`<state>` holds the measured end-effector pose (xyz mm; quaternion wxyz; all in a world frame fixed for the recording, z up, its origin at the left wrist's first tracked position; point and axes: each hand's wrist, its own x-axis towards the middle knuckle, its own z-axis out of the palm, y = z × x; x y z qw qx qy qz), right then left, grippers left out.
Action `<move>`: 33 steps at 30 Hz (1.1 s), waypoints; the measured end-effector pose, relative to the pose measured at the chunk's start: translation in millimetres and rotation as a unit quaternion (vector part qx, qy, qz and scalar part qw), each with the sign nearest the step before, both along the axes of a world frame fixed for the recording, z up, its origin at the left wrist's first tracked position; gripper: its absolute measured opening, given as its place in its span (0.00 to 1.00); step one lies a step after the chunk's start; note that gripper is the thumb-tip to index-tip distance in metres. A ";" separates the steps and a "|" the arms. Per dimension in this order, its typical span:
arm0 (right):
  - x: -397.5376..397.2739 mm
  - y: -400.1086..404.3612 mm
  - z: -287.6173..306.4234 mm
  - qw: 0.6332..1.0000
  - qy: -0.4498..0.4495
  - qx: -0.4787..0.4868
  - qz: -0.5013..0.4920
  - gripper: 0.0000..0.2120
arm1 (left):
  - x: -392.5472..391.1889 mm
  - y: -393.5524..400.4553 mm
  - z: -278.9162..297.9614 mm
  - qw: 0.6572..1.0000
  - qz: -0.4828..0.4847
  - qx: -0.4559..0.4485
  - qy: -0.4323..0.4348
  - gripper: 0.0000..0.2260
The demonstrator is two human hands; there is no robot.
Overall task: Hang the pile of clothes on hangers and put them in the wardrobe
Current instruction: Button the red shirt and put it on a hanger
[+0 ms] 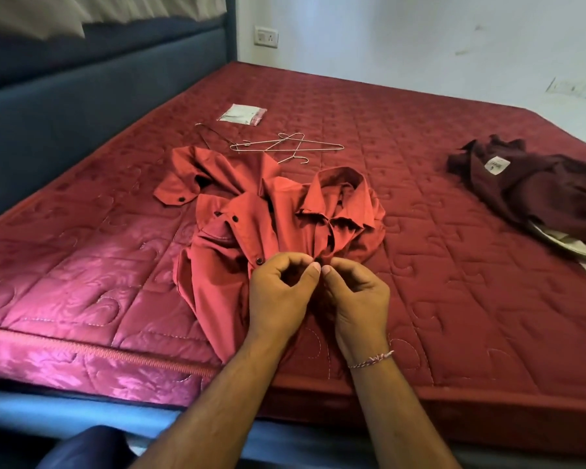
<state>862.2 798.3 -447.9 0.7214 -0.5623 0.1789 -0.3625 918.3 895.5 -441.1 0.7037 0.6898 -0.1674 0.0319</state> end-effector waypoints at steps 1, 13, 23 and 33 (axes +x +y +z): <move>-0.6 0.3 -0.6 1.000 0.001 -0.006 0.000 0.10 | -0.1 0.5 0.1 1.000 -0.003 -0.002 -0.002 0.07; -0.6 0.8 -1.4 0.999 0.001 -0.035 -0.002 0.13 | 1.8 0.6 -2.3 1.000 0.005 -0.018 0.024 0.04; 1.3 -3.0 -6.5 0.998 -0.011 -0.052 0.029 0.10 | 12.5 0.8 -4.6 0.991 -0.087 -0.027 0.097 0.03; 6.4 -6.6 -13.6 0.963 0.063 -0.263 -0.003 0.09 | 34.8 17.1 0.7 0.969 -0.199 0.033 0.144 0.08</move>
